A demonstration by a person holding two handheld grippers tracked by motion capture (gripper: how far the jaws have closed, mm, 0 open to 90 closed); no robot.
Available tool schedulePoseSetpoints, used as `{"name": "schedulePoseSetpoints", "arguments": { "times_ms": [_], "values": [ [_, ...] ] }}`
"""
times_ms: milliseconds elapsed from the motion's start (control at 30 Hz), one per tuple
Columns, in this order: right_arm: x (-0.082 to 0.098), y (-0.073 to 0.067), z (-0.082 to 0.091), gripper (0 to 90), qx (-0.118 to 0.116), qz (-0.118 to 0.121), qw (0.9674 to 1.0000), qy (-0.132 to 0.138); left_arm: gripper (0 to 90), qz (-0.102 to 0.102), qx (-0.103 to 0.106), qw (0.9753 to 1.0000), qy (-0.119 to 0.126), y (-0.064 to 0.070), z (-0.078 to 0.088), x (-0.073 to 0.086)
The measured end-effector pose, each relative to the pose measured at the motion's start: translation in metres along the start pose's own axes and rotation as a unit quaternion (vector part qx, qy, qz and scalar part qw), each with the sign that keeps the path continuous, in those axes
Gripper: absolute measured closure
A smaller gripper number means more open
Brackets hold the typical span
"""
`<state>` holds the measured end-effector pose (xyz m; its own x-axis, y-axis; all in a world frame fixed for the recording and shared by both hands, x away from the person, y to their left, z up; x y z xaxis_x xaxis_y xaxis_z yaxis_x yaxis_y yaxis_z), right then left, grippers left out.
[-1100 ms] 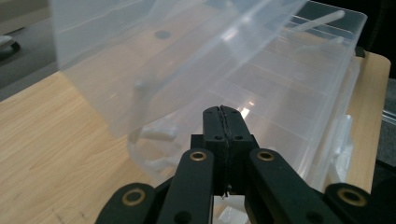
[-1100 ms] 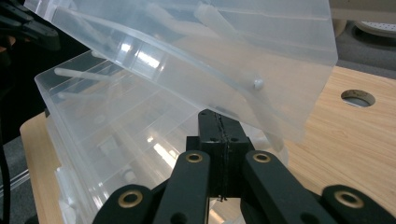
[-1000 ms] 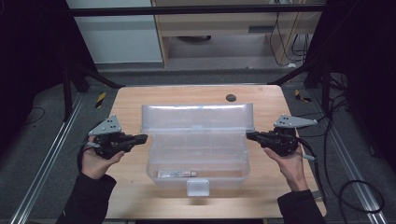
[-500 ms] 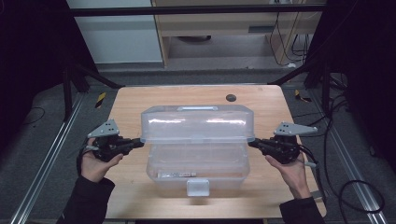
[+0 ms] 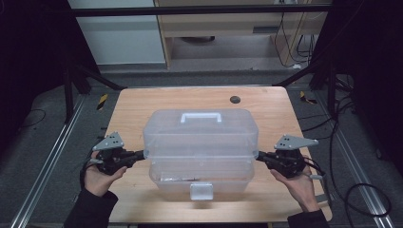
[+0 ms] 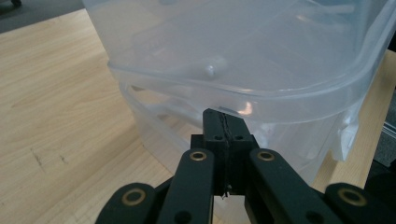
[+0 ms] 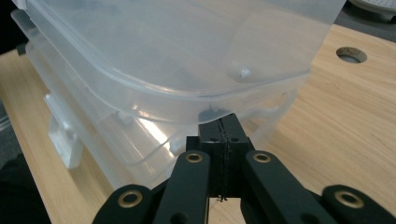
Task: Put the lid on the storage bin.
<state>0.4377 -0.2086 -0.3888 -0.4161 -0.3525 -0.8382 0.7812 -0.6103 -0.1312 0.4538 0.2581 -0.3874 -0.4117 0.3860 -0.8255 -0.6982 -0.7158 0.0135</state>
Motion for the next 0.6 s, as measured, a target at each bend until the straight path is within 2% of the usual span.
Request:
{"name": "schedulePoseSetpoints", "arguments": {
  "times_ms": [100,200,267,433,500,533,600],
  "values": [
    [0.004,-0.003,0.000,90.0,0.004,0.006,0.9999,-0.012,89.9,0.001,0.000,1.0000,-0.004,0.003,-0.001,0.006],
    [0.010,-0.003,0.000,90.0,0.001,0.001,0.9999,-0.017,89.9,-0.004,-0.009,0.9998,-0.015,0.005,0.000,0.009],
    [0.011,-0.003,0.001,90.0,0.000,-0.001,0.9999,-0.017,89.9,0.000,-0.007,0.9998,-0.017,0.005,-0.001,0.011],
    [0.019,-0.005,-0.003,90.0,0.009,0.006,0.9989,-0.046,89.9,0.008,-0.015,0.9995,-0.029,0.005,-0.001,0.021],
    [0.021,-0.006,-0.007,90.0,0.014,0.012,0.9977,-0.065,89.9,0.018,-0.012,0.9996,-0.019,0.002,0.001,0.021],
    [0.022,-0.006,-0.009,90.0,0.022,0.015,0.9967,-0.077,89.9,0.018,-0.018,0.9995,-0.020,0.001,0.002,0.021],
    [0.025,-0.005,-0.011,90.0,0.038,0.021,0.9945,-0.095,89.9,0.020,-0.048,0.9983,-0.026,-0.003,0.003,0.023]
  ]
}}
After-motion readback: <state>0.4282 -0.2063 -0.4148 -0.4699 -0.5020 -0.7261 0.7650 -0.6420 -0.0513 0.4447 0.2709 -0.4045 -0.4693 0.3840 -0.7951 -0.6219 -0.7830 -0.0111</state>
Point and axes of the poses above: each handheld gripper's, and its own axes: z roughly backward along the jaws, x roughly out of its underside, y roughly to its right, the point moved 2 cm from there along -z, roughly forward along the jaws, and after that the axes turned 8 degrees about -x, right-handed, at the moved point
